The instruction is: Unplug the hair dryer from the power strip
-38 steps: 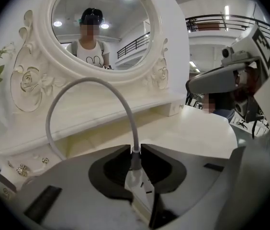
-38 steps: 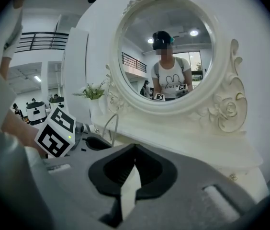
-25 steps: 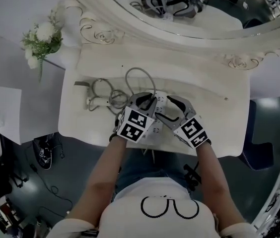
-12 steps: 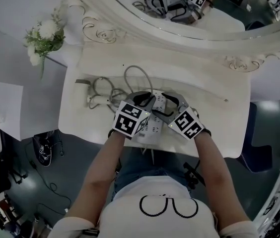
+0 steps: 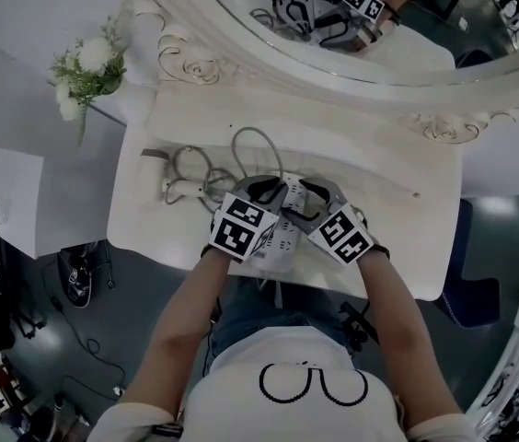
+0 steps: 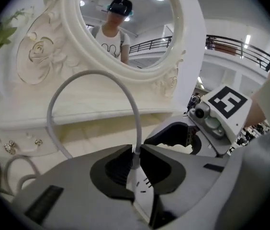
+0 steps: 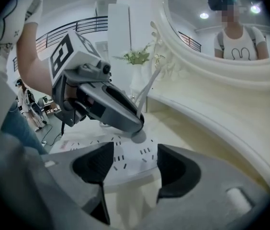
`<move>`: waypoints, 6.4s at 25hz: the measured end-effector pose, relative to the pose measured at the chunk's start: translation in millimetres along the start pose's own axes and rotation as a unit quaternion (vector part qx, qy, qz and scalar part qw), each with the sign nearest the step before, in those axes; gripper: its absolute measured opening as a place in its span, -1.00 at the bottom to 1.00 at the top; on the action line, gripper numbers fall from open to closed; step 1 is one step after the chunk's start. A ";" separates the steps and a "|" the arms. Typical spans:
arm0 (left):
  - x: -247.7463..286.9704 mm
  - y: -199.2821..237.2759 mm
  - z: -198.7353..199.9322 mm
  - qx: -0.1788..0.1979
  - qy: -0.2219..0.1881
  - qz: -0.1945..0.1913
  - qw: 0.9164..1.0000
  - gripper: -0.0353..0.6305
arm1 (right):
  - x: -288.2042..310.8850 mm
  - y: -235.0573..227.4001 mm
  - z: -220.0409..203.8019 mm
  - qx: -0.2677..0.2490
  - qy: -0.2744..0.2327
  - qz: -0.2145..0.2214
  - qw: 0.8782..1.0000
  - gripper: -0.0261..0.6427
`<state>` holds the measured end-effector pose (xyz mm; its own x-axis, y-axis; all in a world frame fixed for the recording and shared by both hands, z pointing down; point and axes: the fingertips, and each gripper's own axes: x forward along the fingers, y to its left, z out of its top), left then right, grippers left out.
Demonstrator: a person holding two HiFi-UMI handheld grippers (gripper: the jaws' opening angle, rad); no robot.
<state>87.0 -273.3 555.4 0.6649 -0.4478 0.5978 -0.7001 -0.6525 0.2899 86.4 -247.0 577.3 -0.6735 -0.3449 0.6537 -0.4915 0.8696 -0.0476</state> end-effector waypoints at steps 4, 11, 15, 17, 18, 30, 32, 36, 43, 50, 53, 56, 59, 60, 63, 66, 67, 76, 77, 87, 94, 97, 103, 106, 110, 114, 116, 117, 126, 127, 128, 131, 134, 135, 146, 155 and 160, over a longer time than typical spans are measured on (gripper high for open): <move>3.3 -3.0 -0.1 0.094 0.020 0.037 0.995 -0.76 | 0.1 -3.3 -0.2 0.012 0.013 -0.006 1.000 -0.08; 0.1 -3.4 -5.9 0.109 0.006 0.011 0.994 -0.76 | -0.5 -1.8 -0.9 0.007 0.022 0.000 1.000 -0.14; 1.8 -0.3 3.3 -0.002 0.015 -0.012 1.000 -0.74 | -0.6 -2.5 -2.7 0.006 0.028 -0.006 1.000 -0.14; 5.4 -1.8 5.1 0.050 0.024 0.010 0.998 -0.76 | 0.0 -5.9 -4.9 0.009 0.041 -0.016 0.999 -0.14; 6.6 -3.9 4.1 0.094 0.027 0.024 0.995 -0.76 | 0.0 -6.8 -5.5 0.010 0.047 -0.019 0.999 -0.14; -0.9 0.6 5.0 0.006 0.013 -0.020 1.000 -0.74 | 0.2 -3.2 -3.7 -0.002 0.049 -0.007 0.999 -0.16; 0.6 -1.8 3.5 0.083 0.020 0.011 0.996 -0.76 | -0.2 -5.2 -4.7 -0.004 0.044 -0.008 0.999 -0.16; -2.6 -2.7 -2.8 0.140 0.007 0.031 0.990 -0.76 | 0.3 -3.0 -5.8 -0.012 0.043 -0.002 0.999 -0.16; 0.7 1.5 9.1 -0.037 0.010 0.002 0.999 -0.74 | -0.3 -3.1 -4.3 -0.004 0.047 -0.013 0.999 -0.17; -7.4 -0.7 -2.4 0.073 0.001 0.034 0.997 -0.76 | 0.9 1.2 -5.3 -0.014 0.050 -0.004 0.999 -0.17; -9.1 0.8 2.0 -0.005 -0.009 -0.001 1.000 -0.76 | 0.0 2.4 -4.6 -0.013 0.045 -0.006 0.999 -0.19; -4.9 1.5 2.8 0.008 0.001 0.017 1.000 -0.75 | 0.0 -0.1 -5.1 -0.006 0.044 -0.013 0.999 -0.19; -5.2 -3.4 0.7 0.073 0.012 0.045 0.996 -0.76 | -1.6 -0.8 -7.5 -0.007 0.051 -0.011 0.999 -0.19; -6.7 -4.3 -0.6 0.083 0.012 0.047 0.995 -0.76 | -1.8 0.2 -8.2 -0.010 0.053 -0.008 0.999 -0.19; -11.1 -2.4 -2.3 0.039 0.003 0.025 0.999 -0.76 | -0.9 4.2 -6.9 -0.014 0.052 0.000 0.999 -0.19; -7.8 -0.9 4.9 -0.014 -0.002 0.017 1.000 -0.76 | -1.5 2.4 -5.3 -0.007 0.051 -0.007 0.999 -0.19; -6.2 -1.7 6.6 -0.002 0.000 0.026 1.000 -0.76 | -1.4 0.9 -5.2 -0.005 0.049 -0.010 0.999 -0.19; -15.0 1.0 4.0 0.023 -0.004 0.034 0.999 -0.76 | -2.4 3.5 -6.6 -0.016 0.061 0.002 0.998 -0.19; -16.2 -0.3 9.8 0.020 -0.012 0.034 0.999 -0.76 | -2.4 3.3 -6.3 -0.016 0.059 0.002 0.998 -0.19; -68.5 5.9 52.0 -0.091 -0.119 0.003 0.989 -0.76 | -2.3 6.4 -2.4 -0.011 0.060 0.001 0.998 -0.19; -128.5 49.0 43.8 -0.189 -0.202 0.020 0.961 -0.75 | -24.3 11.3 38.3 -0.064 0.004 -0.034 0.997 -0.21; -151.8 74.8 32.1 -0.218 -0.215 0.051 0.951 -0.75 | -45.2 4.8 64.0 -0.047 -0.038 -0.070 0.996 -0.26; -168.4 115.7 0.5 -0.277 -0.189 0.096 0.937 -0.75 | -70.2 2.5 92.1 -0.033 -0.086 -0.133 0.987 -0.38; -163.3 135.3 -7.2 -0.289 -0.186 0.101 0.934 -0.75 | -75.1 8.7 101.3 -0.019 -0.101 -0.153 0.983 -0.43; -149.9 146.4 -2.9 -0.289 -0.179 0.103 0.935 -0.72 | -75.6 23.5 102.7 -0.014 -0.102 -0.167 0.981 -0.44; -134.2 155.3 -2.2 -0.294 -0.167 0.114 0.934 -0.46 | -79.6 31.9 98.5 0.008 -0.101 -0.196 0.975 -0.44; -135.7 156.1 -3.8 -0.292 -0.163 0.119 0.935 -0.33 | -85.6 33.0 96.3 0.025 -0.108 -0.219 0.970 -0.44; -139.7 155.5 -3.6 -0.288 -0.164 0.121 0.936 -0.27 | -89.8 32.3 95.2 0.036 -0.113 -0.231 0.966 -0.44; -205.2 136.6 18.5 -0.226 -0.244 0.125 0.935 -0.24 | -132.1 31.3 102.1 0.099 -0.187 -0.279 0.936 -0.92; -213.0 130.9 23.1 -0.210 -0.257 0.121 0.935 -0.24 | -136.6 33.3 105.5 0.106 -0.201 -0.273 0.935 -0.93; -220.2 124.3 28.2 -0.192 -0.271 0.117 0.936 -0.25 | -141.1 36.0 109.9 0.112 -0.217 -0.264 0.933 -0.93; -238.9 100.1 40.5 -0.138 -0.305 0.115 0.935 -0.25 | -157.6 48.0 124.0 0.118 -0.262 -0.245 0.926 -0.93; -247.9 72.4 50.0 -0.074 -0.312 0.125 0.939 -0.25 | -176.1 57.5 129.7 0.114 -0.273 -0.257 0.920 -0.93; -248.7 62.8 51.8 -0.051 -0.305 0.132 0.942 -0.24 | -182.6 59.8 128.4 0.111 -0.269 -0.267 0.919 -0.93; -287.9 -22.4 75.9 0.062 -0.345 0.147 0.925 -0.90 | -244.3 80.3 142.2 0.061 -0.269 -0.342 0.898 -0.93; -307.4 -32.6 107.5 0.104 -0.359 0.178 0.910 -0.90 | -268.5 84.4 162.0 0.052 -0.285 -0.368 0.884 -0.93; -319.6 -32.9 115.5 0.119 -0.364 0.189 0.904 -0.90 | -276.2 89.9 167.3 0.045 -0.283 -0.371 0.883 -0.93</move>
<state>-72.4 -179.3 268.6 0.4454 -0.8936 -0.0555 -0.8950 -0.4429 -0.0524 135.9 -132.7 266.1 -0.3024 -0.9519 0.0490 -0.9387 0.3064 0.1581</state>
